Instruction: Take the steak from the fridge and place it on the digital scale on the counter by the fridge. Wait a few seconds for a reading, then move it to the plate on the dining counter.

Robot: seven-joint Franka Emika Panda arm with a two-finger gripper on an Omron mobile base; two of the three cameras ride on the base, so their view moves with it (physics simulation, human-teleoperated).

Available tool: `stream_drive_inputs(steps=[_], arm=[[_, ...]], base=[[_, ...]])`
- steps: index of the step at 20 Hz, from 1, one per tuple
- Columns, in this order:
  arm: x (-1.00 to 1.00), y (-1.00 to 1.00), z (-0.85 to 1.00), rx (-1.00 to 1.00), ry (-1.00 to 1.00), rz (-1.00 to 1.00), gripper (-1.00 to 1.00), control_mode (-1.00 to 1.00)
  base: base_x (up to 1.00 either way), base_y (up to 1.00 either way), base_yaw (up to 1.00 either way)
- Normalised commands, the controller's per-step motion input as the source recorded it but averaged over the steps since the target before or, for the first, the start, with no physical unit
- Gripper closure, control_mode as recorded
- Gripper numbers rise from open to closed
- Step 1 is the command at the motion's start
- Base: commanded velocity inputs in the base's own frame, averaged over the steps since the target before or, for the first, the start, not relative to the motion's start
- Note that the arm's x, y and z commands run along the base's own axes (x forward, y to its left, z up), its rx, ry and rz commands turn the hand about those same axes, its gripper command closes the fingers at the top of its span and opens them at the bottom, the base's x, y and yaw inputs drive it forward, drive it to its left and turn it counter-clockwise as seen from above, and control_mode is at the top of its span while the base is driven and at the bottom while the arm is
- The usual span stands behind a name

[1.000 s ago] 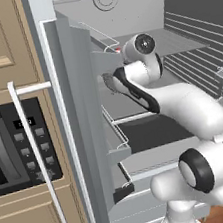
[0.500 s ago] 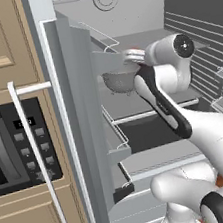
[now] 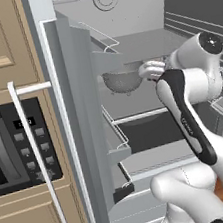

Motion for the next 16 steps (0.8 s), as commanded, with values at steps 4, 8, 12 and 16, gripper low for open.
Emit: stream_drive_inputs(steps=[4, 8, 12, 16], arm=[[-0.34, 0.00, -0.54, -0.06, 0.26, 0.00, 1.00, -1.00], [-0.25, -0.01, -0.41, -0.03, 0.11, 0.02, 1.00, -1.00], [-0.14, 0.00, 0.00, 0.00, 0.00, 0.00, 1.00, 1.00], [0.00, 0.00, 0.00, 0.00, 0.00, 0.00, 1.00, 1.00]], base=[[0.00, 0.00, 0.00], [0.00, 0.00, 0.00], [-0.33, 0.00, -0.01], [-1.00, 0.00, 0.09]])
